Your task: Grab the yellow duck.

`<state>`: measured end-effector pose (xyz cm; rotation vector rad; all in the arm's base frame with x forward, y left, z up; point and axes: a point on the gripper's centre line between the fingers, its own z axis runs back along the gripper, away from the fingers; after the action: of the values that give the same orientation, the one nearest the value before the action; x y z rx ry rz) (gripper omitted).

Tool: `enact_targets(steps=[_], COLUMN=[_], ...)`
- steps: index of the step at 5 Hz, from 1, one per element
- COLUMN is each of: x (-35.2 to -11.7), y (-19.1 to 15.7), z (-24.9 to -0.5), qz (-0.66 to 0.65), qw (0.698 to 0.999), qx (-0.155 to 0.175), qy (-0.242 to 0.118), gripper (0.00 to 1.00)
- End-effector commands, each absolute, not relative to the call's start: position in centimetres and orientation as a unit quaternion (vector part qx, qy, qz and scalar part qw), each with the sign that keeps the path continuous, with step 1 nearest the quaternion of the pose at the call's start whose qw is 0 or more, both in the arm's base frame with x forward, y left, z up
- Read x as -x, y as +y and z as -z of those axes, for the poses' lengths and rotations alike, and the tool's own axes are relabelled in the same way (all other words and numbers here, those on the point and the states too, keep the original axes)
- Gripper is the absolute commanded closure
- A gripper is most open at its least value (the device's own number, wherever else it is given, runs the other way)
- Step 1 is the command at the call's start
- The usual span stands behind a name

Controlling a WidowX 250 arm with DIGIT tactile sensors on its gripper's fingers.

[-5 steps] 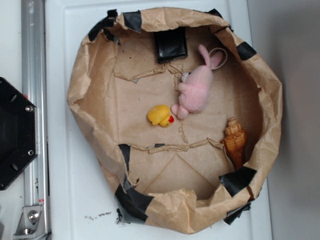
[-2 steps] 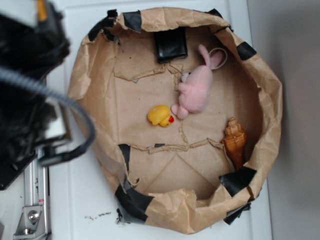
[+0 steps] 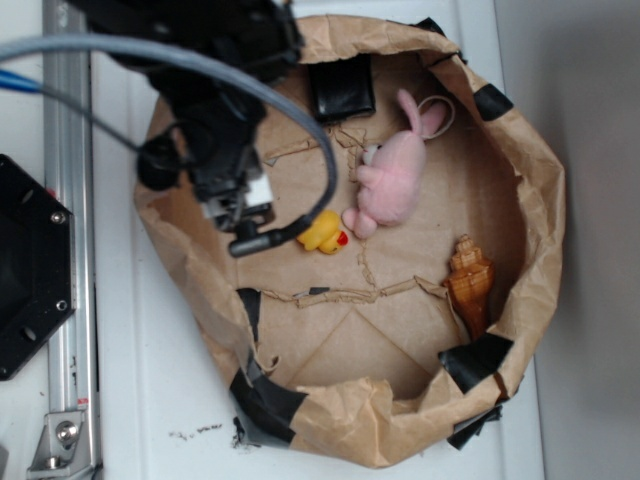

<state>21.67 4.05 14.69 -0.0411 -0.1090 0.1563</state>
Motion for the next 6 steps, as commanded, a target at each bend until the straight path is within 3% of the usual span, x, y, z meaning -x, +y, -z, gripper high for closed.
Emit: enact_targets(steps=[1,4,6], x=[-24.1,-24.5,-24.8], y=[3.7,3.5,1.9], z=[-9.9,-4.4,-3.2], qz=[-0.084,-0.031,-0.017], qw=[0.994,0.999,1.0], qx=[0.029,-0.007,-0.01], qy=[-0.061,-0.01,-0.009], gripper=[0.0,0.0,0.0])
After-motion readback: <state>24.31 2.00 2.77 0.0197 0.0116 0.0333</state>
